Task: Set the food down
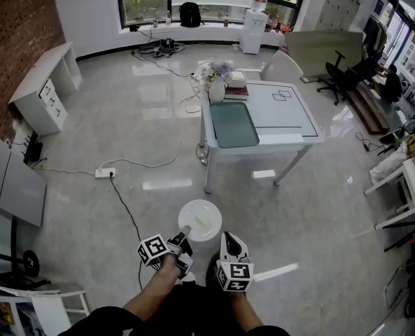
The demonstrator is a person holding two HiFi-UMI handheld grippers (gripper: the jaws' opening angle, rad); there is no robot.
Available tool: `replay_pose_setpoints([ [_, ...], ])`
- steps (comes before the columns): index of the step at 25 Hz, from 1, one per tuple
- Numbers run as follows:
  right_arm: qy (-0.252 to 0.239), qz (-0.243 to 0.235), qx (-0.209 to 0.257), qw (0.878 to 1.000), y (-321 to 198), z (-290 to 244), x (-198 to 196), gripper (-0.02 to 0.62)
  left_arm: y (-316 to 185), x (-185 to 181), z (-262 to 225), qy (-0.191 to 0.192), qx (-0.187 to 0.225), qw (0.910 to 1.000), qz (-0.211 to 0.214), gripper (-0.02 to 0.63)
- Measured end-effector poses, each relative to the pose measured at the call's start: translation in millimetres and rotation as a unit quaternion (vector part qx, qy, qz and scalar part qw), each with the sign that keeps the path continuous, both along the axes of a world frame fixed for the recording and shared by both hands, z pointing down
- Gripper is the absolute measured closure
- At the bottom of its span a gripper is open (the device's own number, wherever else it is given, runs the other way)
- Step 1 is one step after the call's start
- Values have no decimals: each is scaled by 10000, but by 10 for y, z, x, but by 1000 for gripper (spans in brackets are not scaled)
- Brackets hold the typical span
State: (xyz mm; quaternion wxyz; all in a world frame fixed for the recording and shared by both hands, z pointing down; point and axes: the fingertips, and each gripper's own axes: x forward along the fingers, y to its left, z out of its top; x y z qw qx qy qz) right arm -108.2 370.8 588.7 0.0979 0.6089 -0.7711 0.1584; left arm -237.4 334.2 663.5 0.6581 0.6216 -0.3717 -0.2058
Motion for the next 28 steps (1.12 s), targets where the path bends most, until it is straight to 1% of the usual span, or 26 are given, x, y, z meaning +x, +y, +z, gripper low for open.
replay_pose_setpoints([
  [8,-38,44,-106,9999,-613,51,275,586,-553,262,66,-55,-100,9999,59,589],
  [12,-48,-71,-155,9998,-997,22,396,586,-883,421,21,-108,-82,9999,39,589],
  [21,-113,-494,-291,9983,-1752,-15,720,586,-1521,756,-36,-155,-200,9992,-301,589],
  [28,-159,-715,-293,9969,-2299,-45,1129,586,-1992,1089,-69,-170,-241,9977,-615,589],
])
